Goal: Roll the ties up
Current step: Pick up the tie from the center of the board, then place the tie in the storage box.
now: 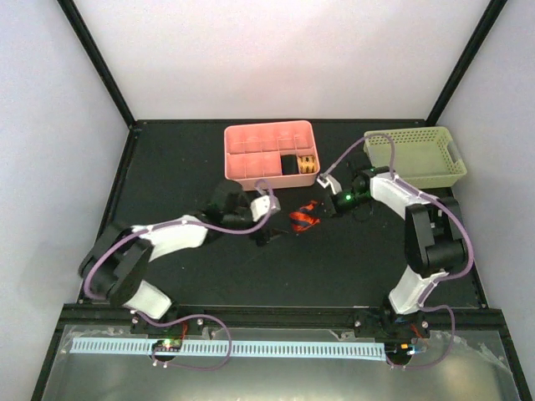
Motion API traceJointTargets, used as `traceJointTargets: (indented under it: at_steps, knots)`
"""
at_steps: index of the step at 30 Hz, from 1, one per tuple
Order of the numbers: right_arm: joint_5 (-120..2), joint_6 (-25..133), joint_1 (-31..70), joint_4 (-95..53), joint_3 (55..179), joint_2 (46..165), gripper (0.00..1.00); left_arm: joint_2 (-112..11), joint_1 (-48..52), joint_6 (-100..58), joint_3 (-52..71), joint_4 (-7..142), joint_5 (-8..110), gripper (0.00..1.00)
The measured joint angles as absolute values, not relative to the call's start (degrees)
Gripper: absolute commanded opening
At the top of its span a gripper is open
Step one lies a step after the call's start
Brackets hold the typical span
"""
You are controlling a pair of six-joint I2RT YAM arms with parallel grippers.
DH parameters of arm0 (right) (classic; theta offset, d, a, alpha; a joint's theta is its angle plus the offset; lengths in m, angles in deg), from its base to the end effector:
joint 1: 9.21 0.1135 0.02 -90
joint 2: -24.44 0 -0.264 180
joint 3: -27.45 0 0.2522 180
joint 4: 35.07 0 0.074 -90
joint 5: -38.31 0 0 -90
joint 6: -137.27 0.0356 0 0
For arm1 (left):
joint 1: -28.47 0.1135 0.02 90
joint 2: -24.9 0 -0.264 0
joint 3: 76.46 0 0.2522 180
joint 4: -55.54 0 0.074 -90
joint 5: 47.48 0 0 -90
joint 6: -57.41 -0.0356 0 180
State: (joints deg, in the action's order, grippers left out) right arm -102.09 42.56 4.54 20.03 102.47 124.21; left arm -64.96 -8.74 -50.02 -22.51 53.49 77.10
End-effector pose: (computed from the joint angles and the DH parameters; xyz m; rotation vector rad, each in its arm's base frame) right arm 0.2954 0.1005 0.1729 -0.5547 2.6967 1.3097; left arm 0.2342 -0.2032 0.1720 1.2940 1.7332 -0.8497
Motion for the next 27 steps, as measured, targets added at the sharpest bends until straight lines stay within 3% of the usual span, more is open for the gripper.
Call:
traceJointTargets:
  at_steps: [5,15,27]
  knots:
    - [-97.7,35.9,4.6,26.6,112.4,121.7,0.02,-55.8,0.6,-51.2,-22.9,61.5,84.2,0.99]
    - [-82.6,19.3,11.3,36.3,140.8,123.6,0.02,-49.9,12.7,-49.1,-23.1,69.2,93.5,0.99]
    - [-59.9,-1.2,21.4,29.2,148.5,132.5,0.02,-44.1,24.6,-41.4,-23.5,67.3,96.8,0.99]
